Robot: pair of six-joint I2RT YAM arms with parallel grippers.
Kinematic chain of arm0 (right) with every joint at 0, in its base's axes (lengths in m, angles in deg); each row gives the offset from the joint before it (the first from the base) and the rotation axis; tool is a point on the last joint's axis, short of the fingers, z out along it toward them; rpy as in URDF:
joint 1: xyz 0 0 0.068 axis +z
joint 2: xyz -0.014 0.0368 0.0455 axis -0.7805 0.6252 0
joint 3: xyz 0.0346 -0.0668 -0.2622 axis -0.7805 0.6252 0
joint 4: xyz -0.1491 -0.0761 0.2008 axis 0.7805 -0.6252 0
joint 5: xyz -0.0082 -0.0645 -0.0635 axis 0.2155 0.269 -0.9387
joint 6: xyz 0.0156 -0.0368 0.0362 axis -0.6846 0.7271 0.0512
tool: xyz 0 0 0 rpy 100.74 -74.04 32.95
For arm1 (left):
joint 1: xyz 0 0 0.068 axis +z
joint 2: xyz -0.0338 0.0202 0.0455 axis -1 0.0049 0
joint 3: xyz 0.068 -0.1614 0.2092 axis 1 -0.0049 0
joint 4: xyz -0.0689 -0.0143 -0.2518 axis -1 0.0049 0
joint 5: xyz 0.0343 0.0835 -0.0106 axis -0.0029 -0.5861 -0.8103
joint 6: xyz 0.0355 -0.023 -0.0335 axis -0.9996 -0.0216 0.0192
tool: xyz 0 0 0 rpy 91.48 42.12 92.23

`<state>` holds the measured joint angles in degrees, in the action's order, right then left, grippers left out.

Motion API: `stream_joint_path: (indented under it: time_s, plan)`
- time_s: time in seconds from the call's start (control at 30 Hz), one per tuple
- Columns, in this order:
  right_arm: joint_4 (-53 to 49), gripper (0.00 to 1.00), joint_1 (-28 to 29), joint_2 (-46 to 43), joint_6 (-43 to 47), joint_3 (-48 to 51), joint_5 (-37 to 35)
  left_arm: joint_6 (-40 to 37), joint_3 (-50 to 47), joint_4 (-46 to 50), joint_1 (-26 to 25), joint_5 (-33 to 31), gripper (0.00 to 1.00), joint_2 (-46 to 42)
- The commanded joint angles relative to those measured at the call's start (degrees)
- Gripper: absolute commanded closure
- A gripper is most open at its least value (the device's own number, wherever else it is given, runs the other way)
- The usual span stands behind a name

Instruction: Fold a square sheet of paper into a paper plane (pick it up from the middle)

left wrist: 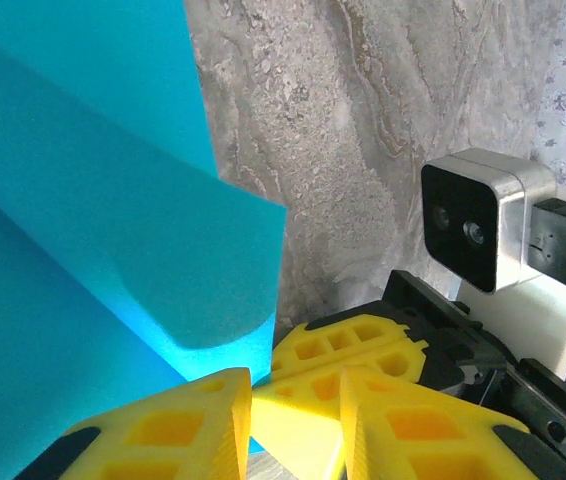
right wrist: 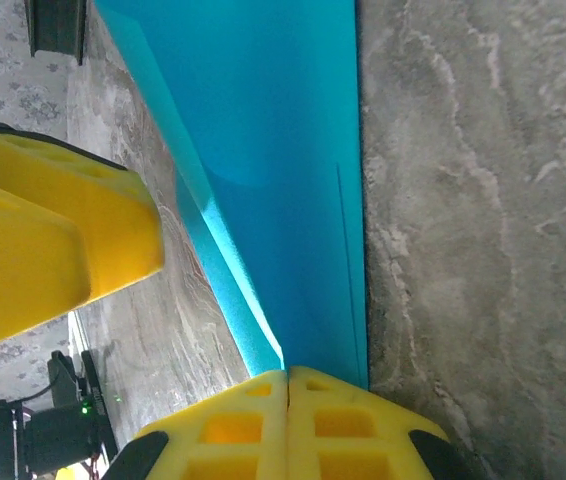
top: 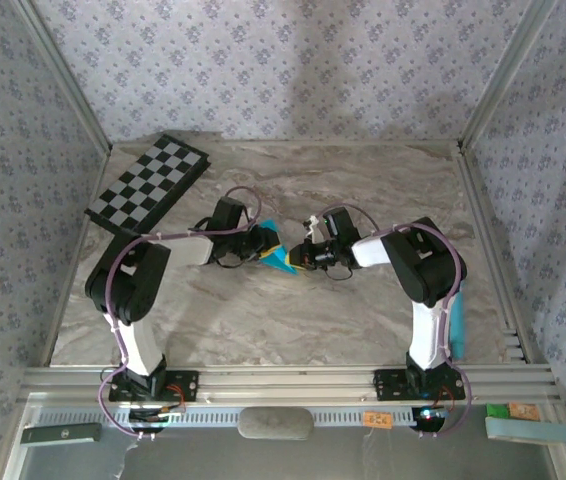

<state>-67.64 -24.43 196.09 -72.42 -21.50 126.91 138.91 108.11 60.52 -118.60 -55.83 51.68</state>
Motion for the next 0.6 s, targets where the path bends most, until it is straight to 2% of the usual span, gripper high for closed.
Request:
stream_joint_path:
  time_s: [0.0,0.57]
  plan:
    - [0.0,1.00,-0.7,1.4,-3.1,0.4,0.6,0.2,1.1,-2.6,-0.3,2.3,0.72,1.6]
    - [-0.2,1.00,-1.4,1.9,-4.5,1.1,0.8,1.1,3.1,-3.9,-0.6,2.5,0.79,5.3]
